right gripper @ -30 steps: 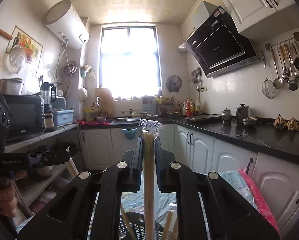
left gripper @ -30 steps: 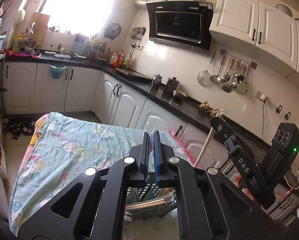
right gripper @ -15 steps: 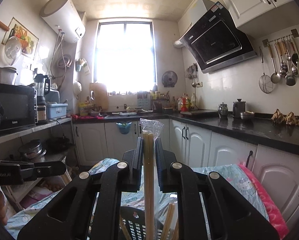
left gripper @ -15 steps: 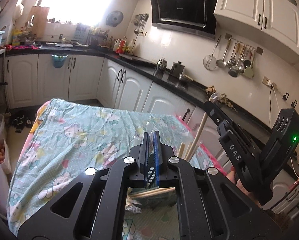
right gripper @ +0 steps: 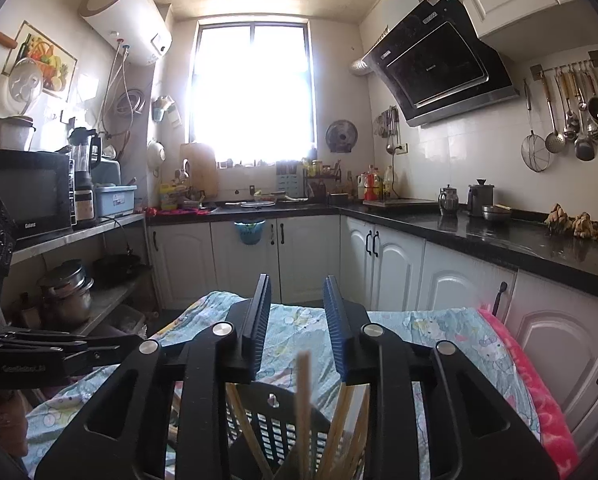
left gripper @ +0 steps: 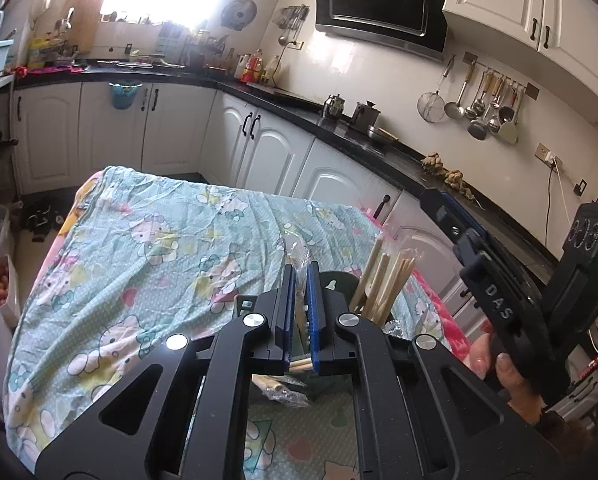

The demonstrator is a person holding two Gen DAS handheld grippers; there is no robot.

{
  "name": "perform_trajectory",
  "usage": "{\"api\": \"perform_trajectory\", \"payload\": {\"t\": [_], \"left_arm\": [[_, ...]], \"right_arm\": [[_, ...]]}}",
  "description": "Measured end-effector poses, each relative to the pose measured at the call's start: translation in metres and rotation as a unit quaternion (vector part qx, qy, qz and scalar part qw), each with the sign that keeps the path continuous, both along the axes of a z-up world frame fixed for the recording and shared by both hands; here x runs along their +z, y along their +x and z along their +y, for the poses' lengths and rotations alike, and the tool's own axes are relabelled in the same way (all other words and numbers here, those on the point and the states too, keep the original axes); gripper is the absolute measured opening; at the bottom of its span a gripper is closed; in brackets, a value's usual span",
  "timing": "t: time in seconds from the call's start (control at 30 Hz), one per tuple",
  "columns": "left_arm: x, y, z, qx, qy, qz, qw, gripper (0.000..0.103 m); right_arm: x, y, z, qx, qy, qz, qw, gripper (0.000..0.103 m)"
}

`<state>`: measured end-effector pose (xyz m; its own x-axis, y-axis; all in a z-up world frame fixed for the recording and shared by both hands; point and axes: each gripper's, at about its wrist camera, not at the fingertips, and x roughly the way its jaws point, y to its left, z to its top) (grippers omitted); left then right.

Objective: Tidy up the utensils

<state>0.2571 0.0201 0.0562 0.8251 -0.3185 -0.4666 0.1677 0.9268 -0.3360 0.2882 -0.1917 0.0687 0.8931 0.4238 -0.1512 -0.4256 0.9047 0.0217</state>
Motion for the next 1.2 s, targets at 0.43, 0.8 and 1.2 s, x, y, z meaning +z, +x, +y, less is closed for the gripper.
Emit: {"api": "perform_trajectory", "payload": {"t": [0.43,0.8,1.2], "left_arm": [[0.023,-0.029,0.012,0.022,-0.001,-0.03,0.9993,0.053],[0.032,-0.069,0.009,0.035,0.013,-0.045,0.9983,0.087],[0.02,-0.105,0.007,0.042,0.03,-0.041,0.9978,0.092]], "right_arm": [[0.008,-0.038,-0.019,0.002,0.001,0.041,0.999,0.055],[0.009,-0.084,-0.024,0.005,-0.016,0.057,0.998,0.075],[0.003,-0.133,-0.031,0.004,-0.022,0.058,0.998,0.092]]}}
